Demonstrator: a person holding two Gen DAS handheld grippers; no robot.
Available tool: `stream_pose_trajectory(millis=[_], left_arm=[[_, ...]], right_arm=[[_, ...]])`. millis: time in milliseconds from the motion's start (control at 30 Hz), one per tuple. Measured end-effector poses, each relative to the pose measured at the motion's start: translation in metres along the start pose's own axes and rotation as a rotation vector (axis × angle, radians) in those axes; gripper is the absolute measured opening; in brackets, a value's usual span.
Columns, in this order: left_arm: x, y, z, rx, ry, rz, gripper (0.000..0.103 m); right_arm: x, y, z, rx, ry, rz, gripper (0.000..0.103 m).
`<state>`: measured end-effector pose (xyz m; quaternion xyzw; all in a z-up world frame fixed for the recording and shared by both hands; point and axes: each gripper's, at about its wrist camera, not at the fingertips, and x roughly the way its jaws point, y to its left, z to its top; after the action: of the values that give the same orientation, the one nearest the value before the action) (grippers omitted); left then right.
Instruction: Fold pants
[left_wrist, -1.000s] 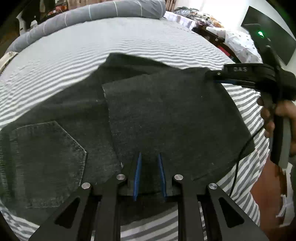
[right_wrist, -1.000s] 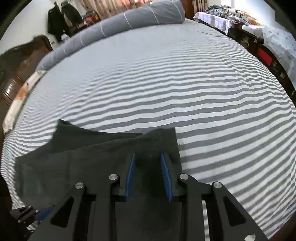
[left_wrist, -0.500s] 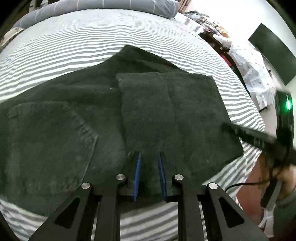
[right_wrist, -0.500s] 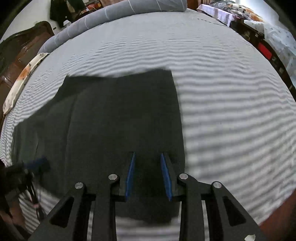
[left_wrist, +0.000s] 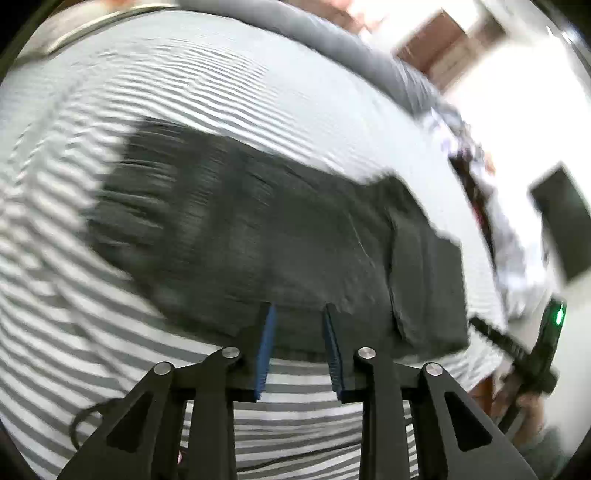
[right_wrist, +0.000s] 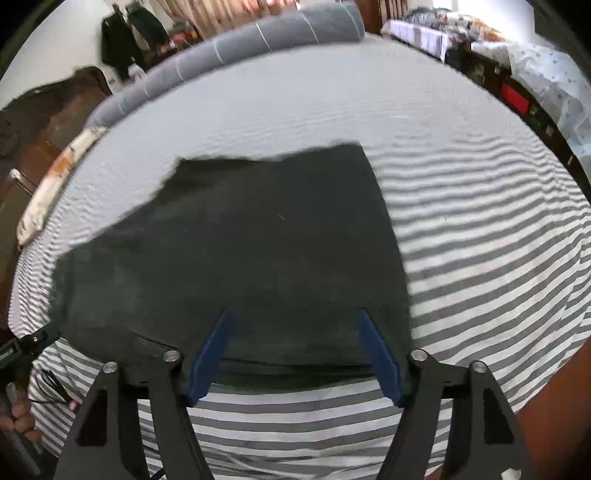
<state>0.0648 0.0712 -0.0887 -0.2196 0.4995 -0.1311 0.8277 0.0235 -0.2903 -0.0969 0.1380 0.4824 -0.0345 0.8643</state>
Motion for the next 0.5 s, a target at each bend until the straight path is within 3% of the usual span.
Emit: stream_pose_trajectory(millis=[133,233,500], left_arm=[[-0.022,0.049,0.007,-0.161,-0.058,-0.021,0.034],[-0.023,0.078,0.006,-0.298,-0.052,-0.064,0.035],[0.001,0.105,0.004,-0.484,-0.015,-0.143,0.041]], right_arm=[[-0.023,0.021,-0.005,-0.005,-0.048,0.027,0.073],[-0.030,0.030,-0.010,0.016,-0.058,0.061,0.074],[-0.037,0.052,-0.014,0.028,-0.055,0.082,0.074]])
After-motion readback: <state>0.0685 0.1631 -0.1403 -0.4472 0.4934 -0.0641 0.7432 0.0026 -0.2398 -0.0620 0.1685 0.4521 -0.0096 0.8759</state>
